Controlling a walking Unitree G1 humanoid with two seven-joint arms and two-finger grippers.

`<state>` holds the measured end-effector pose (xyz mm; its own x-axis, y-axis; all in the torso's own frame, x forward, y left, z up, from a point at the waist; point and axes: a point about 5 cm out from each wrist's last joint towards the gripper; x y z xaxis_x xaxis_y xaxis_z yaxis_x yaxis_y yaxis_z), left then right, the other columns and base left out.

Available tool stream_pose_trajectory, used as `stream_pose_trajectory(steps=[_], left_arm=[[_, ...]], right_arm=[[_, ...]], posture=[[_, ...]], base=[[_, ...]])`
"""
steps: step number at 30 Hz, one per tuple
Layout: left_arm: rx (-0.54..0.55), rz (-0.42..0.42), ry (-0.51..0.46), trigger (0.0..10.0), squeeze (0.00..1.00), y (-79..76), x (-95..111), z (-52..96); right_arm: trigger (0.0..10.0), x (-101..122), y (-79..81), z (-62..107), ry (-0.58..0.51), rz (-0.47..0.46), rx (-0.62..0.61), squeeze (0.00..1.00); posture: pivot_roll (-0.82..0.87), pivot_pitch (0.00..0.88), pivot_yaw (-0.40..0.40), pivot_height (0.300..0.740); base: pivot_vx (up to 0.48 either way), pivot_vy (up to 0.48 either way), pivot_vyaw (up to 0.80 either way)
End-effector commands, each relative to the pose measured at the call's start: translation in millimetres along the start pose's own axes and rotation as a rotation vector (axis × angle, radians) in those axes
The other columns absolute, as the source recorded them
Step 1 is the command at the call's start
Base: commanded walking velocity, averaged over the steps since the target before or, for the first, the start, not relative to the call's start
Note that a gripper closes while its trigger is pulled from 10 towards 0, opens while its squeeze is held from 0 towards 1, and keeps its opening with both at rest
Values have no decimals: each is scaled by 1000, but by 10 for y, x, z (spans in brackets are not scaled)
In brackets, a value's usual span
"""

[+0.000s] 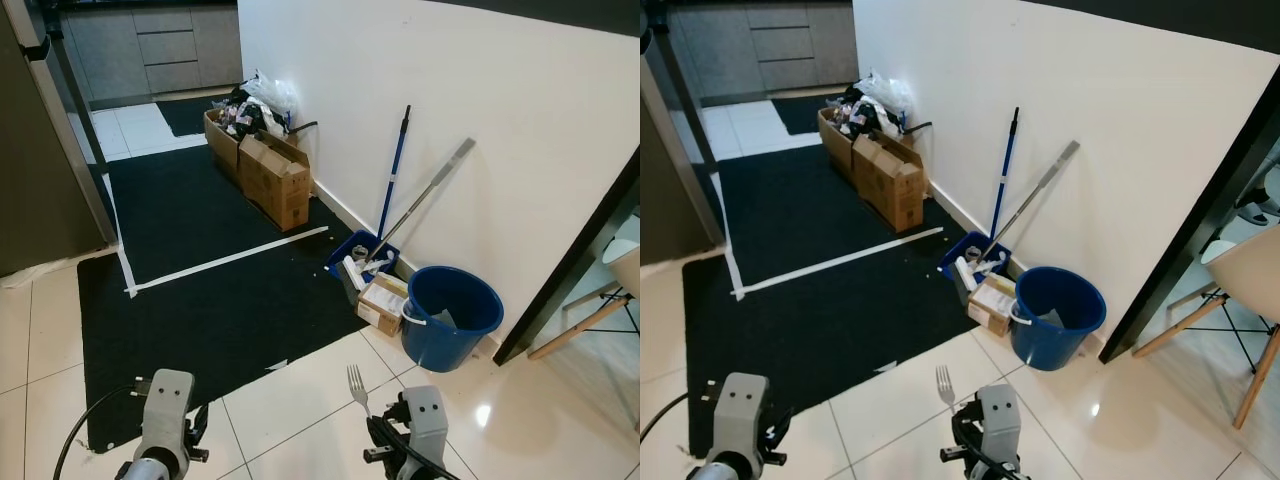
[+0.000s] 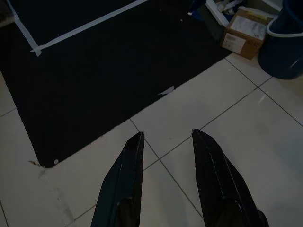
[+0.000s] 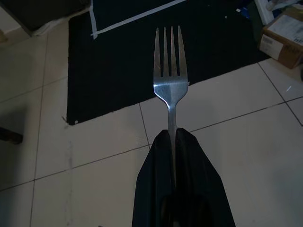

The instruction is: Setting the table

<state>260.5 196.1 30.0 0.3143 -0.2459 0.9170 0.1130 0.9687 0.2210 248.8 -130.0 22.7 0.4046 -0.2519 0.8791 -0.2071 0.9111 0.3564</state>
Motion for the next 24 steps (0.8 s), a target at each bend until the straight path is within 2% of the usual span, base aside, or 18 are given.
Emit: stream_pose_trajectory(steps=[1, 24], left_arm=[[-2, -11, 28, 10000, 0, -15, -77, 15], [-5, -20, 21, 10000, 0, -24, -68, 12]], right_arm=[[10000, -39, -9, 5, 9, -2, -11, 0], [10000, -72, -43, -7, 10, -5, -54, 0]], posture=[[32, 49, 57, 740], [35, 66, 61, 740]], base=[[0, 0, 788], [0, 0, 790]])
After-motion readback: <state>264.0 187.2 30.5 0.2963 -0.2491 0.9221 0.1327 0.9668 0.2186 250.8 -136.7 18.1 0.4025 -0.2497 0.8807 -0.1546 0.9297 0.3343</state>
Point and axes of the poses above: a point about 5 cm out from each wrist's last joint towards the gripper, its own z axis pointing back from the gripper into the wrist, its own x axis along the axis of the wrist's last joint, y = z × x, and after that the axes turned 10 degrees about -z, right-handed
